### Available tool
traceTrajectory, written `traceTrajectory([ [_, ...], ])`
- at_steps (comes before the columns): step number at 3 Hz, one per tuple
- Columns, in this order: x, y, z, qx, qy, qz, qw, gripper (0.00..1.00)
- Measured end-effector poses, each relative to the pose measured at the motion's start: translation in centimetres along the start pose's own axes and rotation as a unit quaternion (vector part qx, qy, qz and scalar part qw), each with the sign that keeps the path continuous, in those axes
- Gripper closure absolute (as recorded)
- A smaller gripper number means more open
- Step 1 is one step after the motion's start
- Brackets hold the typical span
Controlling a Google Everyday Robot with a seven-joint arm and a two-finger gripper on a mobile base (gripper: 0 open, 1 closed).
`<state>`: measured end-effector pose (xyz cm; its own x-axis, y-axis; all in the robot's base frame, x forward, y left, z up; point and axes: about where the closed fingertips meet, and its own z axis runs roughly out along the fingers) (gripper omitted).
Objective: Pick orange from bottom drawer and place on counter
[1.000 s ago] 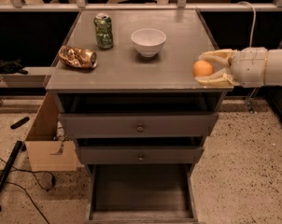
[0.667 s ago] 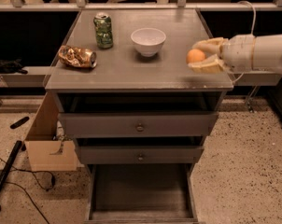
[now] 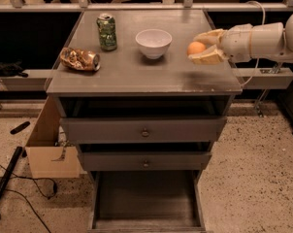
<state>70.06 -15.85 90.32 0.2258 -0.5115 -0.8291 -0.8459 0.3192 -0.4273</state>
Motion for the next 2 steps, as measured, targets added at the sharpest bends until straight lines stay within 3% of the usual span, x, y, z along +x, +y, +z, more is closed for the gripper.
traceTrajectory([
  [2,2.8,4.1,1.0,-0.025,0.044,-0.005,0.9987,1.00],
])
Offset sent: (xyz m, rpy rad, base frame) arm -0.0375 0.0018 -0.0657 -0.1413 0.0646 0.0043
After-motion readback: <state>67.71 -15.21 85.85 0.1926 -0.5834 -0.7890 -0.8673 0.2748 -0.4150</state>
